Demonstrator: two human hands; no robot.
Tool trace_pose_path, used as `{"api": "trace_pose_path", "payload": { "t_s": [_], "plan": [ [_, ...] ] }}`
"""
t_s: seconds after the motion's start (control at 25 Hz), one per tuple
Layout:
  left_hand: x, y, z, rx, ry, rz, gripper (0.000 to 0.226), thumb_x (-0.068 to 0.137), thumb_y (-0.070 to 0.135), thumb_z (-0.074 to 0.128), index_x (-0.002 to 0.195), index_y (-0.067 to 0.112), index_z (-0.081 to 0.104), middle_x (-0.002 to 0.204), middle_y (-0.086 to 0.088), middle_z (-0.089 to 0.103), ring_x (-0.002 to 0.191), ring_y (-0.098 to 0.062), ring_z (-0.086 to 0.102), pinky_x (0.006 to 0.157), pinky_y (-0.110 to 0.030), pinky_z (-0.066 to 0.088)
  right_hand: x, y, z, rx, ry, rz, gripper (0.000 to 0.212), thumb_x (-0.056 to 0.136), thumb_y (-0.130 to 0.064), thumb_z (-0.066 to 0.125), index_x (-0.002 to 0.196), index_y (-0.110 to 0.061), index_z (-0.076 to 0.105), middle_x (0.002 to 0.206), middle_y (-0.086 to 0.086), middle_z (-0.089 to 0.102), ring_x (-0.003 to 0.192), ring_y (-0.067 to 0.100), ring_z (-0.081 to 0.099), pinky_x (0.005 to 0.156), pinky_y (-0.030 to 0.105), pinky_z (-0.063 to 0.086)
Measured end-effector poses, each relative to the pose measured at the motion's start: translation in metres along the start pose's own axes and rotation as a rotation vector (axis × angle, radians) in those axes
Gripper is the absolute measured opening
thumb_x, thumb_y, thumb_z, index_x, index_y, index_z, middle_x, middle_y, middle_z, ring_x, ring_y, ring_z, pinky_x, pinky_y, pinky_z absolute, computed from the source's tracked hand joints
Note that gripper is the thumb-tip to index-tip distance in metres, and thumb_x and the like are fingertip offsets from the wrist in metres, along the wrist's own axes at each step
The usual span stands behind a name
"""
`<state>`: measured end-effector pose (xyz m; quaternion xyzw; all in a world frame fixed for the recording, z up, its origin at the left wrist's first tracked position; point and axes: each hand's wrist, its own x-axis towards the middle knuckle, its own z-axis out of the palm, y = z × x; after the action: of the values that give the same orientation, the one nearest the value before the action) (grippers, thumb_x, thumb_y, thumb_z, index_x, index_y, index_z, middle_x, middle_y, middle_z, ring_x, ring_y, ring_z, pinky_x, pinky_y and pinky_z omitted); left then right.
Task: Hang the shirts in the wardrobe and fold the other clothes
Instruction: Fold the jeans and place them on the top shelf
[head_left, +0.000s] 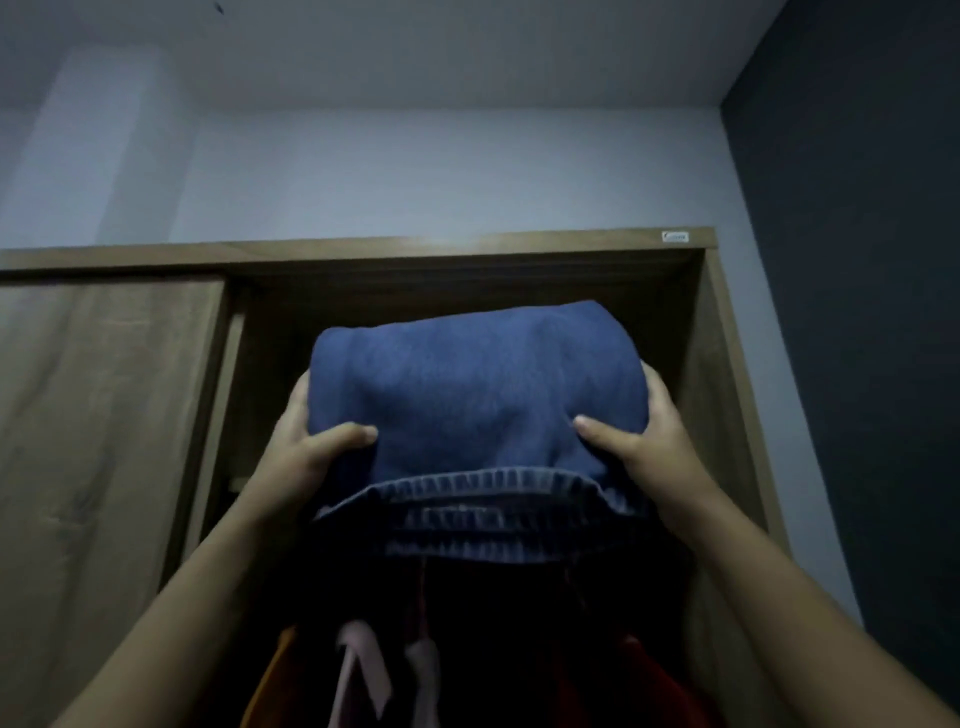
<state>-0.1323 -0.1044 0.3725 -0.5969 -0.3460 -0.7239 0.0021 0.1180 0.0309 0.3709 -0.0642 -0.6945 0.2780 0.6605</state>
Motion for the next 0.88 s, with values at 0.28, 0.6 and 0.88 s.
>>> {"api": "trace_pose_path", "payload": {
  "t_s": [0.28, 0.6, 0.88],
  "plan": [
    [0.123, -0.05, 0.051, 0.041, -0.005, -0.36, 0.078, 0.079, 0.001, 0.068, 0.143, 0.018, 0.027, 0.119, -0.011, 0.055, 0.08, -0.017, 0.06, 0.055, -0.03, 0.049, 0.117, 0.053, -0.016, -0.082, 0.032, 0.457, 0.092, 0.084, -0.013, 0.068, 0.149, -0.017, 0.003, 0.144, 0.008, 0.036, 0.123, 0.025, 0.046, 0.092, 0.038, 0.044],
    [0.12, -0.093, 0.048, 0.658, -0.513, -0.473, 0.03, 0.088, 0.039, 0.06, 0.118, 0.033, 0.058, 0.138, 0.0, 0.046, 0.116, -0.013, 0.049, 0.097, -0.031, 0.045, 0.114, 0.093, -0.044, -0.621, -0.074, 0.615, 0.083, 0.078, -0.048, 0.069, 0.144, -0.021, 0.028, 0.144, 0.014, 0.036, 0.124, 0.032, 0.046, 0.096, 0.042, 0.044],
    [0.115, -0.102, 0.055, 1.125, -0.756, 0.087, 0.066, 0.087, 0.055, 0.051, 0.145, 0.038, 0.024, 0.157, 0.003, 0.018, 0.142, -0.014, 0.022, 0.107, -0.02, 0.019, 0.097, 0.072, -0.031, -1.089, -0.707, 0.023, 0.086, 0.061, -0.081, 0.055, 0.136, -0.048, 0.033, 0.141, -0.014, 0.044, 0.128, 0.011, 0.043, 0.106, 0.039, 0.037]
  ]
}}
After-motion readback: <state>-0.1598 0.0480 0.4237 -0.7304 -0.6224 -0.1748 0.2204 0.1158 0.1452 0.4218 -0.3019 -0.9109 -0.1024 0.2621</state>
